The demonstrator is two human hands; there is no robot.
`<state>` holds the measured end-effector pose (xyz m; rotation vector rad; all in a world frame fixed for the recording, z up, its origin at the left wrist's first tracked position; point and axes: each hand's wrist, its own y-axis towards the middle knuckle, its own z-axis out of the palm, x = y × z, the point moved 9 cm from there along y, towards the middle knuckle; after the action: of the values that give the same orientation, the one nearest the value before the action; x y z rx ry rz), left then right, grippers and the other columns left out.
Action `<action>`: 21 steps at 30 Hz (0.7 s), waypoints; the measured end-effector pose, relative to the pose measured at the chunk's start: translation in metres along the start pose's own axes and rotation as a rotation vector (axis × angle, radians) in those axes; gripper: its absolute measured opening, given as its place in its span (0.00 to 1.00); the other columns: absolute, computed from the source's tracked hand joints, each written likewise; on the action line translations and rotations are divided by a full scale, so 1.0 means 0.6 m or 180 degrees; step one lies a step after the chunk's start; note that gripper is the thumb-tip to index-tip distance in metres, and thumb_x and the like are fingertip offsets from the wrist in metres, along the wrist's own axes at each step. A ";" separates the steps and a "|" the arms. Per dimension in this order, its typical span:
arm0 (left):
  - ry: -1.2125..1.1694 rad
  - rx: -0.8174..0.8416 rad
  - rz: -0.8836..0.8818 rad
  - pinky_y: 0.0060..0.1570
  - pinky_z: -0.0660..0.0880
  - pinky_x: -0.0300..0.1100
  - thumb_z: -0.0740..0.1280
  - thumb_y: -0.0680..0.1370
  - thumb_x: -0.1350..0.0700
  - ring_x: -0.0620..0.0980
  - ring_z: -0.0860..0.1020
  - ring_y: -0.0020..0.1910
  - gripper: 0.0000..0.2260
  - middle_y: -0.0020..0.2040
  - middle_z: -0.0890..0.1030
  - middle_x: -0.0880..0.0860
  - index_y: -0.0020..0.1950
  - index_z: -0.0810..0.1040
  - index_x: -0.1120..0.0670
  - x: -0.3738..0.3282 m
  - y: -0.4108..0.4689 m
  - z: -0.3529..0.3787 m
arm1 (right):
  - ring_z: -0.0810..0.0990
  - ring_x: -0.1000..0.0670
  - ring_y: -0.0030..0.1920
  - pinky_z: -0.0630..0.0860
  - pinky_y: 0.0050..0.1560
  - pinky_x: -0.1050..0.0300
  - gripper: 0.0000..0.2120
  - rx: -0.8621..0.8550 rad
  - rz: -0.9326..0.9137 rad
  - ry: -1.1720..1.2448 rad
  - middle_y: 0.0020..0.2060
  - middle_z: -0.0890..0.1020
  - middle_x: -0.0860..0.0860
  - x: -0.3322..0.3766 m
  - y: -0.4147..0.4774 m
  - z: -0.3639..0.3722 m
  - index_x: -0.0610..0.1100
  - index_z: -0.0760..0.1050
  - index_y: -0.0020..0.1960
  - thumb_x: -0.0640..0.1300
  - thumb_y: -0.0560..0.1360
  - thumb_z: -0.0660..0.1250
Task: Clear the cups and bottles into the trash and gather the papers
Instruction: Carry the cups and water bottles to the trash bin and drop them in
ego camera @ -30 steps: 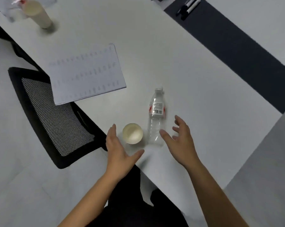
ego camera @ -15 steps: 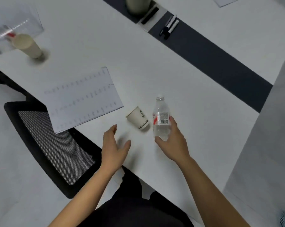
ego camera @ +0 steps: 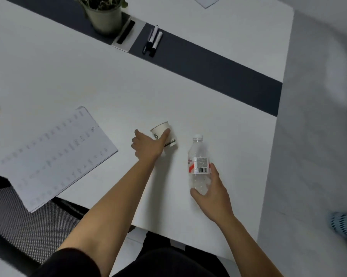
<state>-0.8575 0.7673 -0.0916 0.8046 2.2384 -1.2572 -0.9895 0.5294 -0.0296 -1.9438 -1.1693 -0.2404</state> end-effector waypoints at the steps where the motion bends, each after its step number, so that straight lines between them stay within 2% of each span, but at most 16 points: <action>1: 0.0198 -0.0005 0.0139 0.68 0.64 0.57 0.72 0.67 0.31 0.60 0.58 0.75 0.55 0.75 0.62 0.60 0.80 0.50 0.58 -0.017 0.008 0.017 | 0.73 0.50 0.68 0.72 0.62 0.54 0.47 -0.0055 0.0061 0.0056 0.72 0.69 0.54 -0.015 -0.003 -0.010 0.60 0.45 0.79 0.51 0.71 0.73; 5: 0.0828 0.0003 0.0743 0.63 0.67 0.56 0.67 0.74 0.34 0.63 0.63 0.71 0.42 0.71 0.67 0.62 0.76 0.59 0.60 -0.054 0.018 0.070 | 0.73 0.50 0.67 0.72 0.60 0.56 0.47 -0.0270 0.0291 0.0241 0.72 0.68 0.56 -0.070 -0.013 -0.045 0.60 0.46 0.79 0.50 0.71 0.73; 7: 0.0759 0.0149 0.0848 0.62 0.69 0.56 0.67 0.75 0.37 0.62 0.66 0.69 0.38 0.69 0.69 0.61 0.75 0.61 0.60 -0.043 0.013 0.085 | 0.74 0.50 0.66 0.72 0.56 0.57 0.46 -0.0353 0.0368 0.0343 0.71 0.69 0.57 -0.090 -0.015 -0.057 0.60 0.48 0.78 0.50 0.71 0.74; 9: 0.0549 0.0364 0.0924 0.61 0.71 0.52 0.67 0.75 0.38 0.59 0.70 0.67 0.38 0.68 0.70 0.59 0.76 0.59 0.58 -0.021 -0.004 0.086 | 0.75 0.50 0.64 0.72 0.52 0.59 0.45 -0.0373 0.0404 0.0408 0.69 0.70 0.58 -0.098 -0.014 -0.063 0.61 0.49 0.78 0.49 0.71 0.74; 11: 0.0531 0.0584 0.0978 0.60 0.71 0.48 0.67 0.76 0.39 0.57 0.73 0.65 0.38 0.71 0.70 0.56 0.78 0.57 0.57 0.011 -0.033 0.079 | 0.75 0.50 0.64 0.73 0.53 0.57 0.45 -0.0330 0.0397 0.0444 0.68 0.71 0.57 -0.099 -0.012 -0.062 0.62 0.50 0.77 0.49 0.70 0.73; 14: 0.0453 0.0746 0.0860 0.66 0.69 0.50 0.68 0.76 0.40 0.55 0.72 0.69 0.40 0.74 0.67 0.53 0.79 0.53 0.56 0.053 -0.081 0.043 | 0.75 0.51 0.65 0.75 0.58 0.52 0.45 -0.0244 0.0288 0.0455 0.70 0.71 0.56 -0.083 -0.009 -0.063 0.62 0.49 0.77 0.52 0.69 0.73; 17: 0.0051 0.0550 0.0940 0.67 0.71 0.53 0.68 0.73 0.39 0.53 0.72 0.69 0.42 0.75 0.65 0.51 0.80 0.52 0.50 0.044 -0.141 -0.020 | 0.76 0.54 0.63 0.75 0.61 0.51 0.45 -0.0307 0.0033 0.0595 0.70 0.70 0.58 -0.045 -0.014 -0.091 0.62 0.49 0.78 0.52 0.70 0.72; 19: -0.0285 0.0315 0.1100 0.60 0.75 0.46 0.70 0.77 0.47 0.51 0.73 0.66 0.37 0.75 0.65 0.49 0.80 0.52 0.48 0.017 -0.189 -0.067 | 0.76 0.56 0.62 0.75 0.62 0.50 0.45 -0.0443 -0.0146 0.0812 0.71 0.70 0.59 -0.017 -0.024 -0.128 0.61 0.49 0.78 0.51 0.71 0.73; 21: -0.0586 0.0164 0.1311 0.51 0.73 0.35 0.69 0.79 0.53 0.48 0.74 0.63 0.35 0.73 0.67 0.48 0.79 0.53 0.47 -0.020 -0.245 -0.104 | 0.76 0.58 0.61 0.75 0.63 0.49 0.45 -0.0654 -0.0327 0.1032 0.70 0.70 0.60 0.007 -0.045 -0.178 0.60 0.50 0.78 0.51 0.71 0.74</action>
<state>-0.9543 0.7570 0.0358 1.0576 1.7859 -1.1387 -0.9831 0.4597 0.0552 -1.9292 -1.0609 -0.7272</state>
